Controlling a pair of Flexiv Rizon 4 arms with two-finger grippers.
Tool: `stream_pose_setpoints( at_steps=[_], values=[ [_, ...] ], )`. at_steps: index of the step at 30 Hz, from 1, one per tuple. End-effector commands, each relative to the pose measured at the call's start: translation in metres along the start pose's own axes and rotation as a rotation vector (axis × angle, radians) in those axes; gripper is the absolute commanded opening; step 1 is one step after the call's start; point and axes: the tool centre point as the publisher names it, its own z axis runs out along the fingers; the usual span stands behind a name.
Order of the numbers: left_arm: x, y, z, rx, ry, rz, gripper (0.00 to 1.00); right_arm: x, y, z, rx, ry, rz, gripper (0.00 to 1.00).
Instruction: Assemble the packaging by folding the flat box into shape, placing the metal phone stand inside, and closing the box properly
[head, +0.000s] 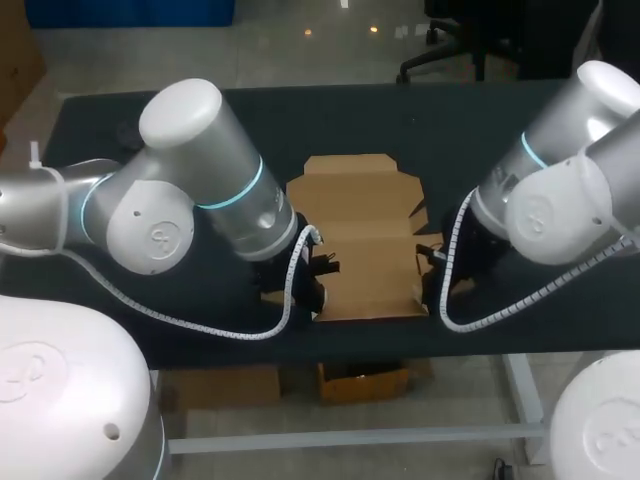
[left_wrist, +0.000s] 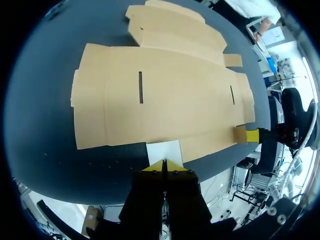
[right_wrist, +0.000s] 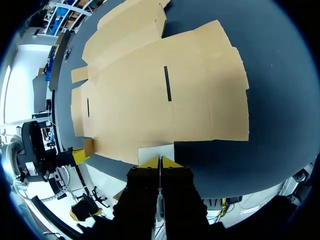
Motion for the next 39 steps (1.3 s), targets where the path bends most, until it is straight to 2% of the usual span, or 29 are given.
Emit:
stream_pose_setpoints(
  at_steps=[1, 39],
  values=[
    [0.002, 0.002, 0.003, 0.010, -0.008, -0.004, 0.00, 0.002, -0.002, 0.001, -0.006, -0.007, -0.001, 0.00],
    [0.010, 0.000, 0.017, 0.031, 0.005, 0.037, 0.00, 0.004, -0.006, 0.015, 0.015, -0.033, -0.002, 0.00]
  ],
)
